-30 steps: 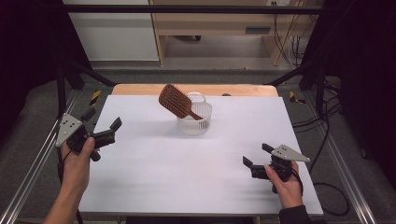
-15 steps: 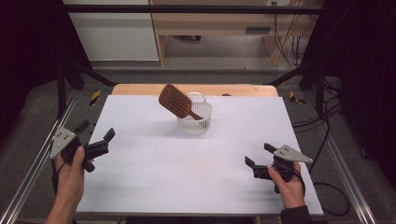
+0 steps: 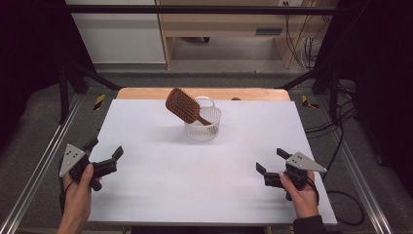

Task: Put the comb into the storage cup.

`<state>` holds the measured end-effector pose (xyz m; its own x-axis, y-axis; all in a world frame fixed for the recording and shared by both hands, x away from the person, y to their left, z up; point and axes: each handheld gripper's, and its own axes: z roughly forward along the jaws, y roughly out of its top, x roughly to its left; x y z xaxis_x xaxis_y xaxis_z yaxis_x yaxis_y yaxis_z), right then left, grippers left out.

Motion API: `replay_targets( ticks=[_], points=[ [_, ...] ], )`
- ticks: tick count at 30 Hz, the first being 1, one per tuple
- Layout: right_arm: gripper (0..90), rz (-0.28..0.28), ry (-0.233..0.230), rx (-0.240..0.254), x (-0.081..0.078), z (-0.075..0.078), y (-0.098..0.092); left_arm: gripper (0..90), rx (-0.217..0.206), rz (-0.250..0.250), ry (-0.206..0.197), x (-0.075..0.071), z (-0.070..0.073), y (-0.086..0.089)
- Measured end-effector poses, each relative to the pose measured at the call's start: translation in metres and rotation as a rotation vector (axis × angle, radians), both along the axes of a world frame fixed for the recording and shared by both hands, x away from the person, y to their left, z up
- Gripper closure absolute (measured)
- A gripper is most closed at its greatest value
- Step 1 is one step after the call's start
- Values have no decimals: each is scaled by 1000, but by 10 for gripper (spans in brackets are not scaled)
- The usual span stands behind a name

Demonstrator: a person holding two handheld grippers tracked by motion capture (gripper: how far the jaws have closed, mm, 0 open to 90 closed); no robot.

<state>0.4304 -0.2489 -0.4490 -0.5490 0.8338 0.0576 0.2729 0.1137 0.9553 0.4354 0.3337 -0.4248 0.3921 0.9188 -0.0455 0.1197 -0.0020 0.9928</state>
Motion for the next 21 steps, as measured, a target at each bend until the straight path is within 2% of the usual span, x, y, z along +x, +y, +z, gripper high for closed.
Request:
replay_targets(
  ticks=[21],
  points=[
    [44, 3, -15, -17, 0, -1, 0, 12, 25, -48, 27, -9, -19, -14]
  ],
)
